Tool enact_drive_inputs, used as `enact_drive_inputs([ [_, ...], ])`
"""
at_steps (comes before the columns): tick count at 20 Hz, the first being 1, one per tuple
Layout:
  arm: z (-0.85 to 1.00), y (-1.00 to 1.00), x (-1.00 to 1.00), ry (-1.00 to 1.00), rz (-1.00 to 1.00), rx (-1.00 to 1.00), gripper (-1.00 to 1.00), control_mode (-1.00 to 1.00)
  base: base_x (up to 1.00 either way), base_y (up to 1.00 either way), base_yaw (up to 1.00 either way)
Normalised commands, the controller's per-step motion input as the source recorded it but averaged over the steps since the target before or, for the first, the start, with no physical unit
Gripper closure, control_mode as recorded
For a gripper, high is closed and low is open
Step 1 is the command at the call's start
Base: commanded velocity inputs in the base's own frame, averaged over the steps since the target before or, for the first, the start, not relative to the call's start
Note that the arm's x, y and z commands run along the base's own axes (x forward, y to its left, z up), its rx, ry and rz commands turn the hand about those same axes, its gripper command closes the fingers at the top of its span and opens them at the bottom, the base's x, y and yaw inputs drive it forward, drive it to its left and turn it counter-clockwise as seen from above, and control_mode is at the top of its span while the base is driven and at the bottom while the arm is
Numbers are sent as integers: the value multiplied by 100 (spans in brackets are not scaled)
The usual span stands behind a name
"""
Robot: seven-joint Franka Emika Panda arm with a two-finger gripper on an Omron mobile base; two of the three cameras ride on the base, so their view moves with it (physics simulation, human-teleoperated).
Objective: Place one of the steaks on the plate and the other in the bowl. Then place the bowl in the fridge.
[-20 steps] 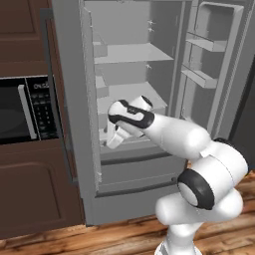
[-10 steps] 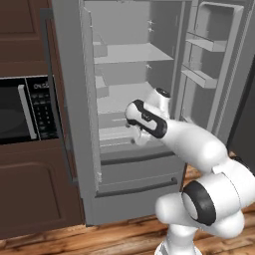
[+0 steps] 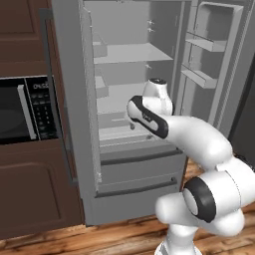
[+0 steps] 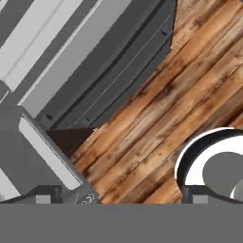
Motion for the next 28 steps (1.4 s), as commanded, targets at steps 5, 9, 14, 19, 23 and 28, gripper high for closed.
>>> enact_drive_inputs([
  [5,-2,-75,-84,-40,76,-17,-100,-100,0,0,0],
  [9,26,-36,-85,-23,80,-24,-100,-100,0,0,0],
  [14,52,-20,-57,0,56,-64,-100,-100,0,0,0],
  [19,-24,-10,-4,11,7,-18,-100,-100,0,0,0],
  [23,-4,-1,-15,1,-12,14,-100,-100,0,0,0],
  [28,0,-10,-28,0,-13,6,-100,-100,0,0,0],
])
